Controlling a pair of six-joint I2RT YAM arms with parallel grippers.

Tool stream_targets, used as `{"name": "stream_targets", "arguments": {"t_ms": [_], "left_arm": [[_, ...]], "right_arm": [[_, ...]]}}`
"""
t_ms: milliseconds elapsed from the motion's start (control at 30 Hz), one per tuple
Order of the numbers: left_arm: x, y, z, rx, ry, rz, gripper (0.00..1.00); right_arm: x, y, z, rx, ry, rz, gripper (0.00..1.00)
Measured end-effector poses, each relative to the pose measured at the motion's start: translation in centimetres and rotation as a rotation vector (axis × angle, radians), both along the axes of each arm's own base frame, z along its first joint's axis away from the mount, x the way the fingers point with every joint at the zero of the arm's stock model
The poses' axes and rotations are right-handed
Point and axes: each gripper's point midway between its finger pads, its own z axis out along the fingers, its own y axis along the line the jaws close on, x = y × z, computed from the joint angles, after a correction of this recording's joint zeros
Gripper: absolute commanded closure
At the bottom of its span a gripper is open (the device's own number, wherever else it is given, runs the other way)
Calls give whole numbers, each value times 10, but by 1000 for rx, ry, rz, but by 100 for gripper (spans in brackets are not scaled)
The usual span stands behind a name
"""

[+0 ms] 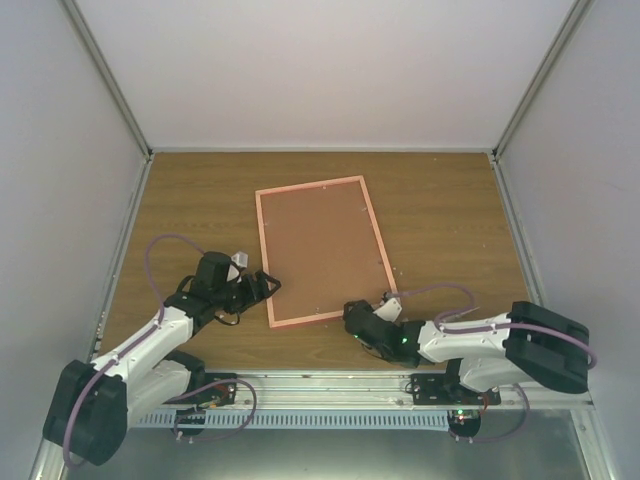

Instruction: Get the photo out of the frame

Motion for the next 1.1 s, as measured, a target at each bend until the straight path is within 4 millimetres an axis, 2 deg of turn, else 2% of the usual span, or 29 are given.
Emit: {"name": "stream_targets", "arguments": {"t_ms": [100, 233, 333, 500, 600, 700, 867, 1000, 1100], "left_arm": [[0, 2, -2, 16, 0, 6, 17], [1, 5, -4, 32, 0, 16, 17], [1, 7, -6, 47, -2, 19, 17], [2, 7, -6, 56, -7, 18, 15], [0, 5, -11, 66, 6, 10, 14], [0, 5, -15, 81, 19, 5, 13], [2, 4, -19, 102, 28, -3, 12], [4, 0, -24, 115, 41, -21, 12], [5, -3, -28, 122, 54, -32, 11]], "right_arm": [[-4, -1, -3, -35, 16, 25, 37], [-3, 6, 11, -39, -8, 71, 32], [-3, 10, 23, -81, -38, 151, 23], [14, 16, 45, -195, -99, 287, 4], [24, 16, 58, -288, -149, 370, 0], [45, 0, 71, -395, -191, 411, 0], [81, -53, 80, -545, -209, 395, 0], [97, -86, 71, -595, -187, 406, 0], [97, -98, 52, -603, -146, 450, 0]]}}
